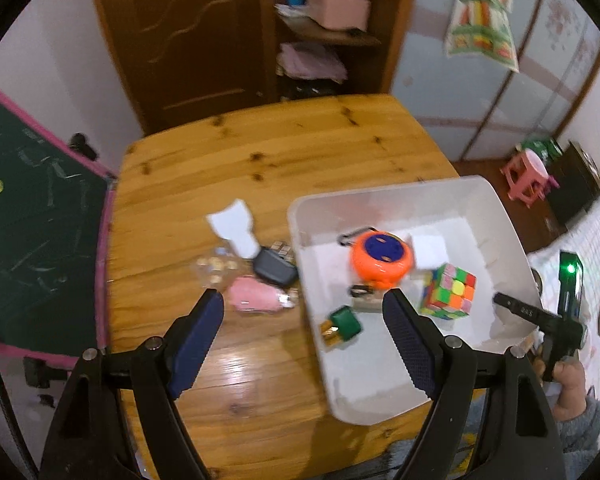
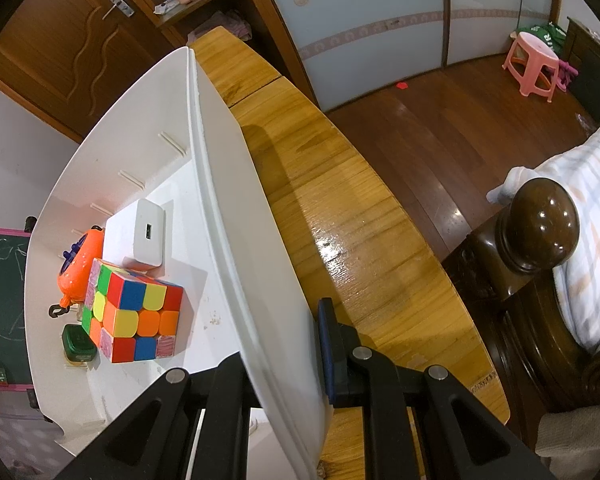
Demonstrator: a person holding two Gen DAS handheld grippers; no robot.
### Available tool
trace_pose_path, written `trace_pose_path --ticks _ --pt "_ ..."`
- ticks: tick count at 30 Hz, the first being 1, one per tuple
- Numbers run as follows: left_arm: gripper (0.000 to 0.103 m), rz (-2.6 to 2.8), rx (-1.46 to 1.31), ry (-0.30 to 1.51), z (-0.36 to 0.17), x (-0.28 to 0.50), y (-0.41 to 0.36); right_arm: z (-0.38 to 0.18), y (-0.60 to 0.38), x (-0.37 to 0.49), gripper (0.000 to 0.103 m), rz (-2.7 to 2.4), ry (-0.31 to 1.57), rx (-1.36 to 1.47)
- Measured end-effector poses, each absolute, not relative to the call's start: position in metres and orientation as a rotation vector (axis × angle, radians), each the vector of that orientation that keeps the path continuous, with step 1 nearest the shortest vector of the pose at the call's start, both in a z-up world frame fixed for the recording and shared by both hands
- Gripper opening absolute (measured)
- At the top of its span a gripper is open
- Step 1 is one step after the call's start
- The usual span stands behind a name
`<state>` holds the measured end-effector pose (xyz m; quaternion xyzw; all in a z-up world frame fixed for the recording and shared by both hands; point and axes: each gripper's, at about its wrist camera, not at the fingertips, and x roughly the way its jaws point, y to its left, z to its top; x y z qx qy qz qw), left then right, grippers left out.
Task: Organize rigid objects
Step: 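Move the left tool back toward the clear plastic box on the table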
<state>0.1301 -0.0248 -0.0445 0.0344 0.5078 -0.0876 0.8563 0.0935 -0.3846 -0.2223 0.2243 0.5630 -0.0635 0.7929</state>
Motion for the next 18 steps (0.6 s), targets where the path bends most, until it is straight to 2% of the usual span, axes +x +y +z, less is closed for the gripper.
trace_pose_path --ticks 8,18 --pt "0.084 -0.079 0.016 1.032 -0.038 0.127 0.022 -0.223 -0.385 0.094 0.015 -0.138 1.216 0.478" --pt "0.084 -0.046 -0.061 1.167 -0.108 0.149 0.055 -0.222 -0.381 0.093 0.015 -0.164 1.235 0.448"
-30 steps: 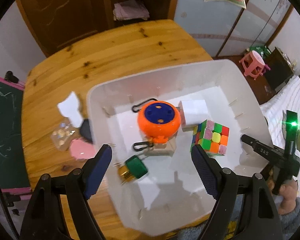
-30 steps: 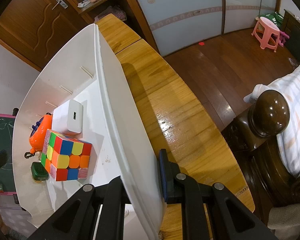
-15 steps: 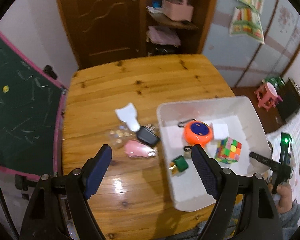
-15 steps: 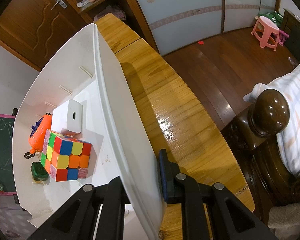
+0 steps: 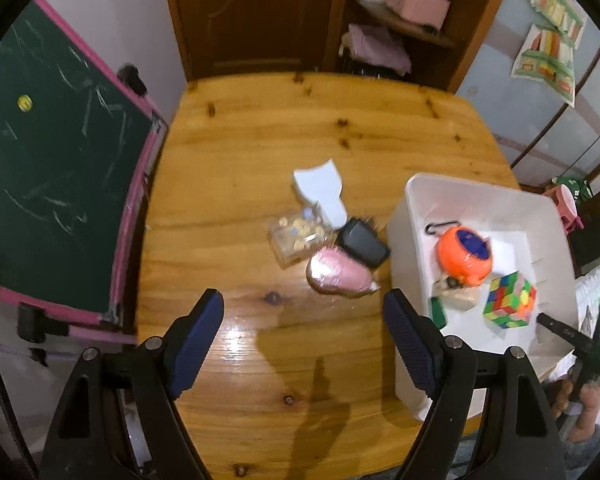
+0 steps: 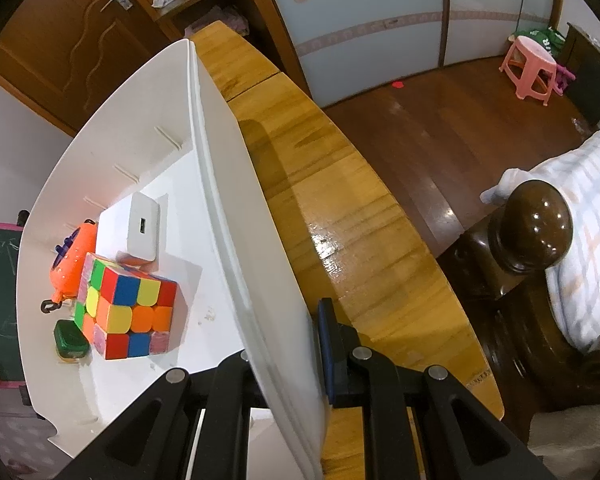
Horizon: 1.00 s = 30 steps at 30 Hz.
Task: Organize rigid objects
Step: 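Move the left tool back toward the clear plastic box on the table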
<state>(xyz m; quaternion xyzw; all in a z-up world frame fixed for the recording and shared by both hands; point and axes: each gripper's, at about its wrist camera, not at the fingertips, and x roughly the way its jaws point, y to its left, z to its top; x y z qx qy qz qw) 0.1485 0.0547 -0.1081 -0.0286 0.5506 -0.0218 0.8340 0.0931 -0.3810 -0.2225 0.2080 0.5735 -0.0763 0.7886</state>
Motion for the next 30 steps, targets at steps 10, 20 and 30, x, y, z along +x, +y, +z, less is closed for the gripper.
trace_pose_path --ticks 10,20,30 --pt "0.084 -0.153 0.165 1.127 -0.158 0.174 0.048 -0.219 -0.375 0.095 0.015 -0.189 1.253 0.416" --pt "0.084 -0.268 0.302 1.156 -0.190 0.212 0.050 -0.216 -0.371 0.097 0.015 -0.220 1.262 0.409" --pt "0.076 -0.358 0.324 1.203 -0.209 0.236 0.042 -0.214 -0.368 0.098 0.015 -0.252 1.269 0.403"
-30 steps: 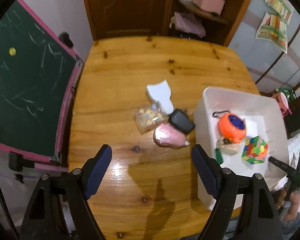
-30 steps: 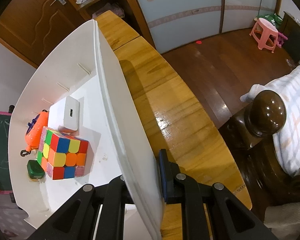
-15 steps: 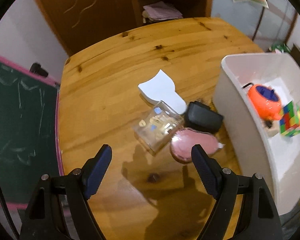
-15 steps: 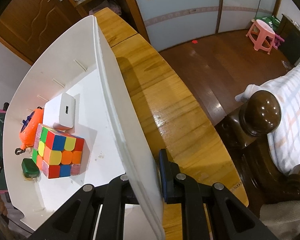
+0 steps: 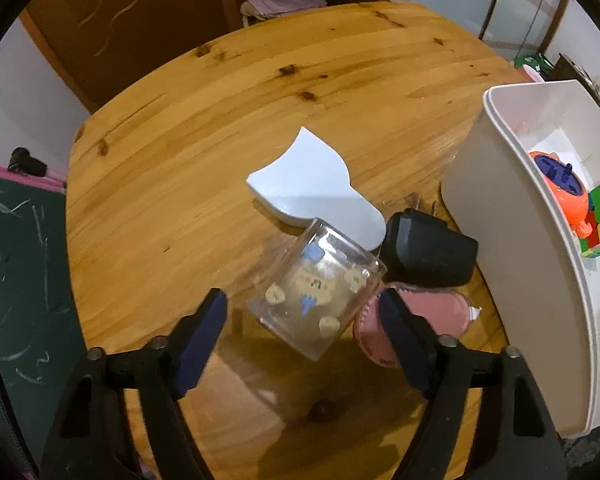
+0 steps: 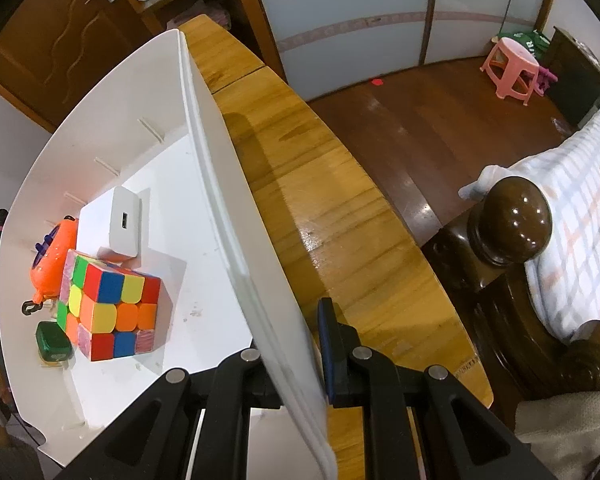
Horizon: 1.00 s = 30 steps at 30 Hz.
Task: Organize rigid objects
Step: 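Move the left tool back toward the clear plastic box on the table, then grasp the clear plastic box with the left tool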
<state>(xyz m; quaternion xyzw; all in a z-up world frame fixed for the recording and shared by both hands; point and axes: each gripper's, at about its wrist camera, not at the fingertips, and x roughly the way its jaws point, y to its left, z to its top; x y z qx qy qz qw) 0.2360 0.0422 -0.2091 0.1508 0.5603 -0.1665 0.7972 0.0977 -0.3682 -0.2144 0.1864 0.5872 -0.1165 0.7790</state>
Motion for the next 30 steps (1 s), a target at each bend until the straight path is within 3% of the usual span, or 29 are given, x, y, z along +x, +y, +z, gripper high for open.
trace_pose_path --ticks 6,10,30 --pt "0.063 -0.418 0.304 1.199 -0.209 0.246 0.040 -0.214 -0.368 0.096 0.015 -0.263 1.270 0.409" --pt "0.059 -0.413 0.304 1.217 -0.214 0.254 0.045 -0.215 -0.369 0.096 0.015 -0.268 1.270 0.412" --pt "0.056 -0.314 0.270 1.226 -0.223 0.254 0.046 -0.216 -0.369 0.095 0.015 -0.268 1.266 0.416"
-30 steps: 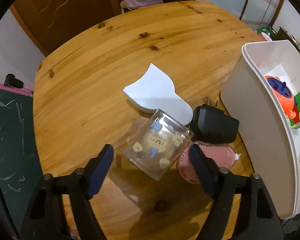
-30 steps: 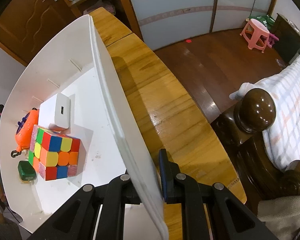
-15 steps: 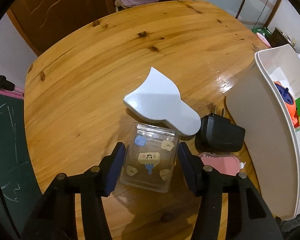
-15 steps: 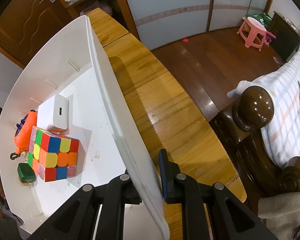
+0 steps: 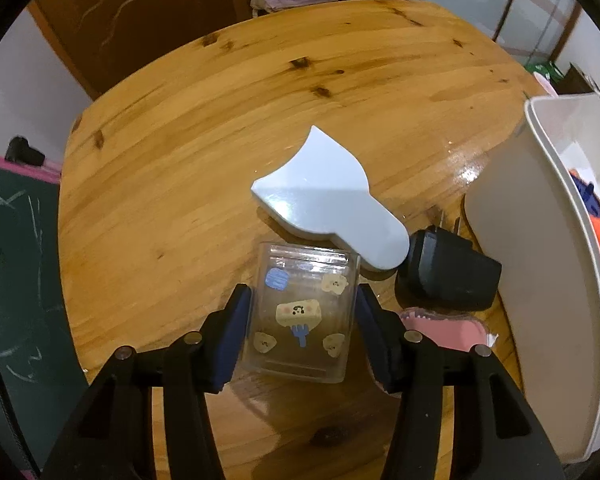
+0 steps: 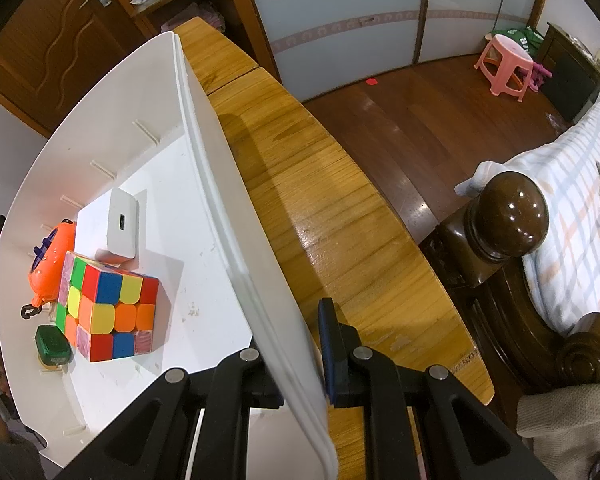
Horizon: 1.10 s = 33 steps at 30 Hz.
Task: Organize rigid objects
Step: 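Grasp the clear plastic box with the left tool, then carry the clear plastic box into the white bin and open the left tool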
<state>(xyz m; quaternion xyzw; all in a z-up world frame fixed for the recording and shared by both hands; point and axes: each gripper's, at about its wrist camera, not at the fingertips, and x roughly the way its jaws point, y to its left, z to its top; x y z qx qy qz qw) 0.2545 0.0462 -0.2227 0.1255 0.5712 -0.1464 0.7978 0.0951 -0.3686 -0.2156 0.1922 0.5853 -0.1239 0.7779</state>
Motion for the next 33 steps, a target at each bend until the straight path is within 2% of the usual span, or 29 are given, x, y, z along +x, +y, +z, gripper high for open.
trace_pose_path --ticks 7,15,24,33 --pt "0.055 -0.260 0.161 1.263 -0.223 0.261 0.055 -0.216 -0.371 0.094 0.015 -0.249 1.257 0.431" --pt "0.055 -0.185 0.104 1.175 -0.150 0.230 0.049 -0.219 -0.376 0.093 0.016 -0.227 1.245 0.448" --pt "0.055 -0.314 0.071 1.037 -0.056 0.162 -0.014 -0.223 -0.378 0.091 0.021 -0.177 1.233 0.462" --pt "0.055 -0.435 0.110 1.025 -0.045 0.139 -0.075 -0.226 -0.388 0.089 0.022 -0.134 1.220 0.508"
